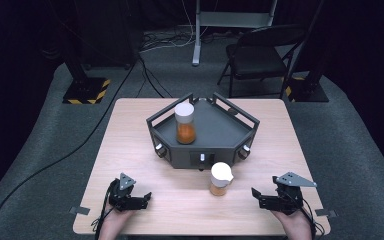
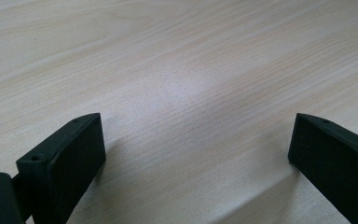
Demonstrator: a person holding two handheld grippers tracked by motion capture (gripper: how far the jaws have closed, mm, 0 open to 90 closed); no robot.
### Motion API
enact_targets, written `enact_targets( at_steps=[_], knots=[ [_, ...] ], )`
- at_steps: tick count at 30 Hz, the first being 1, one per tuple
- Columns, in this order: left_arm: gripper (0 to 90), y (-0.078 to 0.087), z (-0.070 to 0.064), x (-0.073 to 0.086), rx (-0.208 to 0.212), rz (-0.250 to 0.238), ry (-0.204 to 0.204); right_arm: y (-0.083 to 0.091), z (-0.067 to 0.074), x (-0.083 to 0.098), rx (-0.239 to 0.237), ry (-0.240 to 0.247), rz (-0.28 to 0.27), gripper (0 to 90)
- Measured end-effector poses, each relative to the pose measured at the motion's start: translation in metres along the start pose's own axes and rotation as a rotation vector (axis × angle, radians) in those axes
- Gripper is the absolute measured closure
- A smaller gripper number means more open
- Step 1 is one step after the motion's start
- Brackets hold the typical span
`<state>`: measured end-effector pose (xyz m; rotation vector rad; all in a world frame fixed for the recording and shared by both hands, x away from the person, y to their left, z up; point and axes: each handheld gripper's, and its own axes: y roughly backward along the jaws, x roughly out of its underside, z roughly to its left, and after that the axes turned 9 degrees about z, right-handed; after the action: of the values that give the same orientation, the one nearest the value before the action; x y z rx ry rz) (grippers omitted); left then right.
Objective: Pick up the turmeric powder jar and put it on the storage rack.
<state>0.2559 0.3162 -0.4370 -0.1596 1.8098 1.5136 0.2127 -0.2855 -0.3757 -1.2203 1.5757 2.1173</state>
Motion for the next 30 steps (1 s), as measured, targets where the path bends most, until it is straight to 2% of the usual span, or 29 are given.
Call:
enact_targets(
  at_steps=[6,19,30],
  knots=[
    [3.3,0.0,0.0,0.0,0.0,0.0,0.0,-0.001,0.008,-0.004,-0.043,0.019,-0.013,8.4],
    [3.3,0.0,0.0,0.0,0.0,0.0,0.0,-0.004,0.025,-0.018,-0.09,0.068,-0.022,9.1],
    [3.3,0.0,-0.001,0.0,-0.002,0.0,0.001,-0.017,0.039,-0.033,-0.114,0.104,-0.011,10.3]
  ],
)
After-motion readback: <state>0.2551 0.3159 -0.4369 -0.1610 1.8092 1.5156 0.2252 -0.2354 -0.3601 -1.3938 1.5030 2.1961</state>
